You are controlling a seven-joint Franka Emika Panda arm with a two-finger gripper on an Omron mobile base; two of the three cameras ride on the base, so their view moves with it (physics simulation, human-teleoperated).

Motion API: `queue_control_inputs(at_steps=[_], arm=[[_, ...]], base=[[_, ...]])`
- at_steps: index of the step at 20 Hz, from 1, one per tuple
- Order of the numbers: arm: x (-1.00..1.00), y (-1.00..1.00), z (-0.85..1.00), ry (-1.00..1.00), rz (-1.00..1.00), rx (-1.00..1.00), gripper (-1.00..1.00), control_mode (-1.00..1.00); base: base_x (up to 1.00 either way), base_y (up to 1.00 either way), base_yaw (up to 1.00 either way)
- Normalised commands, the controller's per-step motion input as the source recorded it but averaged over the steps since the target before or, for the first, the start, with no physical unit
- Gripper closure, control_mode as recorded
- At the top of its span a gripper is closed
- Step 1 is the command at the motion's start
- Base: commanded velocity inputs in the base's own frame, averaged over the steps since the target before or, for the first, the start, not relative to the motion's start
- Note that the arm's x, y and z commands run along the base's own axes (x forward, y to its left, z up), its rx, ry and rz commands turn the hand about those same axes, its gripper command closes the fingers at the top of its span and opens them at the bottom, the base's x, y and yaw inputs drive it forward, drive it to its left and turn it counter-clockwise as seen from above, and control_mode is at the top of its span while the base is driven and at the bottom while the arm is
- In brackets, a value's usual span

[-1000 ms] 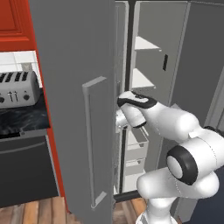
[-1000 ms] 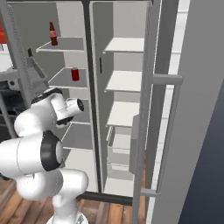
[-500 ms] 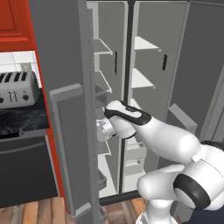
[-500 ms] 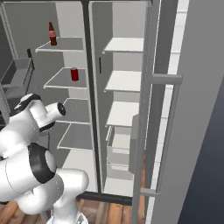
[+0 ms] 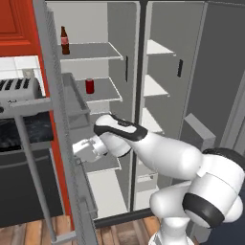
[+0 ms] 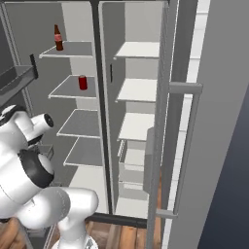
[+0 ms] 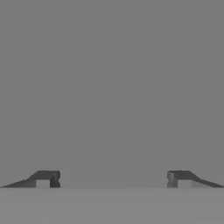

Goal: Open the fridge, grab two sodas, and place both sodas inside the bowl with ice on the dining counter.

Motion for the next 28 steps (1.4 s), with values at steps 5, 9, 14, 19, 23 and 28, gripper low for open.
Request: queue_control_inputs(at_steps=[5,9,14,19,23,28], arm=[[-0.25,0.48,0.0,0.0,0.14,0.0,-1.0,-1.0],[-0.33,0.23,0.0,-0.03,0.09,0.0,-1.0,-1.0],[-0.47,-0.01,0.0,-0.12,0.02,-0.02,-1.0,-1.0],[-0.65,-0.21,0.0,-0.2,0.0,-0.01,-1.0,-1.0],[-0.57,-0.35,0.02,-0.21,0.0,-0.03,-1.0,-1.0],[-0.18,-0.49,0.16,-0.13,-0.07,-0.04,-1.0,-1.0]], base=[[0.0,0.0,0.0],[0.0,0.0,0.0],[0.0,0.0,0.0],[0.0,0.0,0.0],[0.0,0.0,0.0],[0.0,0.0,0.0]])
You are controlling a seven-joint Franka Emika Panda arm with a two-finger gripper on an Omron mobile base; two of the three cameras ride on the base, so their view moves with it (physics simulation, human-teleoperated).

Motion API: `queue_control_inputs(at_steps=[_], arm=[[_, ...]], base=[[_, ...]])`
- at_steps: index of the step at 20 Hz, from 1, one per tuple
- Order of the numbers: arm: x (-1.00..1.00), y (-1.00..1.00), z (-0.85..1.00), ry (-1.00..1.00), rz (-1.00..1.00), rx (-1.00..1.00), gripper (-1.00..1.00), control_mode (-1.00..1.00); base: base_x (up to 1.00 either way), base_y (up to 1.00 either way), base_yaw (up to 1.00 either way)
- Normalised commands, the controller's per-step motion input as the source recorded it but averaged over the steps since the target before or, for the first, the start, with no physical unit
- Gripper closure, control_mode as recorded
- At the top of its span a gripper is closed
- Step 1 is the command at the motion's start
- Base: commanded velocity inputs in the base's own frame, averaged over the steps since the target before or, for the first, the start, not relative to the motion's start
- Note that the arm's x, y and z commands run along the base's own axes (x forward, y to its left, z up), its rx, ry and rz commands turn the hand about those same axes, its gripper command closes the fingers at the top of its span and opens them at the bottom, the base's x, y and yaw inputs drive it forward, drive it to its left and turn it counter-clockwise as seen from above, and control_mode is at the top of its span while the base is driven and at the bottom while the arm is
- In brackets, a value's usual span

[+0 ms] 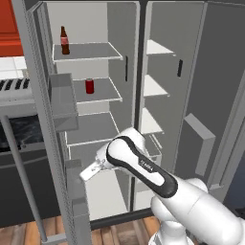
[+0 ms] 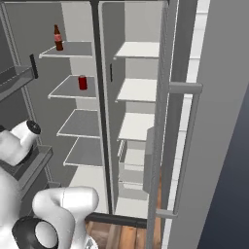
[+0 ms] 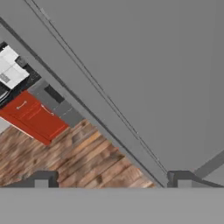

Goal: Open the fridge, grab two sodas, and place both sodas inside the bowl with ice on the dining counter.

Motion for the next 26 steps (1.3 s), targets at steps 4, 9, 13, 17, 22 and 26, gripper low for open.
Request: queue_control_inputs(at_steps=[4,9,13,17,22,26], arm=[[0.0,-0.59,0.27,-0.07,-0.13,-0.06,-1.0,-1.0],[0.06,-0.64,0.29,-0.06,-0.18,-0.08,-1.0,-1.0],[0.13,-0.59,0.27,-0.06,-0.21,-0.09,-1.0,-1.0],[0.21,-0.54,0.21,-0.04,-0.24,-0.1,-1.0,-1.0],[0.22,-0.53,0.16,-0.02,-0.28,-0.11,-1.0,-1.0],[0.17,-0.51,0.12,0.0,-0.31,-0.1,-1.0,-1.0]], base=[[0.0,0.0,0.0],[0.0,0.0,0.0],[0.0,0.0,0.0],[0.0,0.0,0.0],[0.0,0.0,0.0],[0.0,0.0,0.0]])
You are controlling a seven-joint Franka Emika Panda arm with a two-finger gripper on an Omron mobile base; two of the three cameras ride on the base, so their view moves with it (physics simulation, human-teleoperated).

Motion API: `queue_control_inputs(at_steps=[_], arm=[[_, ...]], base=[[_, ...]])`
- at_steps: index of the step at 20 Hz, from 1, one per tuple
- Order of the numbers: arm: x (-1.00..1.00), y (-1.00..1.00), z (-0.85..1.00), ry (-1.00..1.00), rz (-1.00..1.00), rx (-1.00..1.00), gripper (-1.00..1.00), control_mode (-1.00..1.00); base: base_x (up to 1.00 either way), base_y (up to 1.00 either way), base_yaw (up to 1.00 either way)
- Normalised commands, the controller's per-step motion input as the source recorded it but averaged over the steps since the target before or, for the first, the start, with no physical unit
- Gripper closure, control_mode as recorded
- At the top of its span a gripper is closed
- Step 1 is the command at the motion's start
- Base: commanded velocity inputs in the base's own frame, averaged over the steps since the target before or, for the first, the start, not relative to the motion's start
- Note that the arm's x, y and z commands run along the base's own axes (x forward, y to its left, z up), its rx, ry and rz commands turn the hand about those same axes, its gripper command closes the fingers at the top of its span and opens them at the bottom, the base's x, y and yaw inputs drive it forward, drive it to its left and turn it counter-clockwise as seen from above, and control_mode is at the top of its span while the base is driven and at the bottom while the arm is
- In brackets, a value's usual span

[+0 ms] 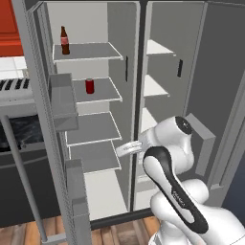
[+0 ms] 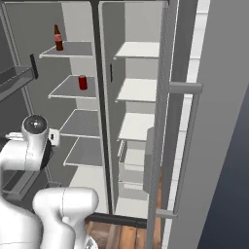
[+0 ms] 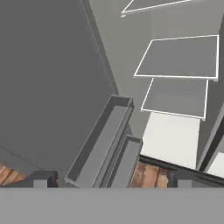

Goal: Open the fridge, grab two sodas, and place both sodas inside the bowl with ice on the dining counter.

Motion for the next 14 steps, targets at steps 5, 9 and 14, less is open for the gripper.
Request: queue_control_inputs(at_steps=[5,9,14], arm=[[0.0,-0.46,-0.01,-0.08,-0.32,-0.08,-1.0,-1.0],[-0.01,-0.47,-0.07,-0.17,-0.31,-0.13,-1.0,-1.0],[-0.06,-0.3,-0.16,-0.07,-0.18,-0.07,-1.0,-1.0]], base=[[0.0,0.0,0.0],[0.0,0.0,0.0],[0.0,0.0,0.0]])
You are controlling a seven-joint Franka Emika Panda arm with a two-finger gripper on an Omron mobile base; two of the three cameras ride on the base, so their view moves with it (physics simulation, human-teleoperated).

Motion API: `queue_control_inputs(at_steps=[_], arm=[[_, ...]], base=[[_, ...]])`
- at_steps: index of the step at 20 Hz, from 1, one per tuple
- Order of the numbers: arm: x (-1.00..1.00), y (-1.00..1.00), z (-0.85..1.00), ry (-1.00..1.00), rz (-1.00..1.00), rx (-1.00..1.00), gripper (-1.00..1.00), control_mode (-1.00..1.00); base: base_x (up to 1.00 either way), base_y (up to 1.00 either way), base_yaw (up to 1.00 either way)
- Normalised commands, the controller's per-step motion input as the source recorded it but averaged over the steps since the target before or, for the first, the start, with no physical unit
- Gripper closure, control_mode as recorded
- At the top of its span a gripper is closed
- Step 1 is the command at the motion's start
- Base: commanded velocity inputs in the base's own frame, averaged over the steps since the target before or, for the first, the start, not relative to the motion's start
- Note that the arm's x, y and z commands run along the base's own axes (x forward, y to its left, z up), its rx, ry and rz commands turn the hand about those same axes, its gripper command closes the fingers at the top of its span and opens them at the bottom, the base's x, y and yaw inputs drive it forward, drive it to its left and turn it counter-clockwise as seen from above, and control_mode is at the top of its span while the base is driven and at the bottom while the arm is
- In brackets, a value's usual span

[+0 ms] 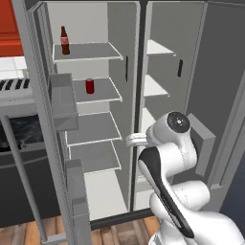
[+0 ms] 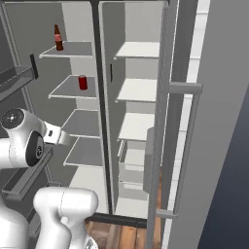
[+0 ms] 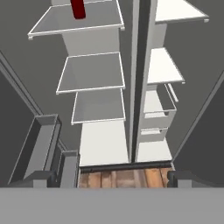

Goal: Open the fridge, grab two sodas, and place both sodas inside the bowl with ice on the dining counter.

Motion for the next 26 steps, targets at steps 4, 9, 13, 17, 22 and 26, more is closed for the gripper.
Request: queue_control_inputs(at_steps=[4,9,13,17,22,26], arm=[[0.05,-0.01,-0.09,0.01,0.0,0.0,-1.0,-1.0],[0.07,-0.12,-0.03,0.0,0.0,0.0,-1.0,-1.0],[0.2,-0.04,-0.03,0.0,0.0,0.0,-1.0,1.0],[0.0,0.0,0.0,0.0,0.0,0.0,-1.0,1.0],[0.0,0.0,0.0,0.0,0.0,0.0,-1.0,1.0],[0.0,0.0,0.0,0.0,0.0,0.0,-1.0,1.0]], base=[[0.0,0.0,0.0],[0.0,0.0,0.0],[0.11,0.0,0.0],[0.57,0.02,0.0],[0.67,0.17,-0.01],[0.62,0.1,0.0]])
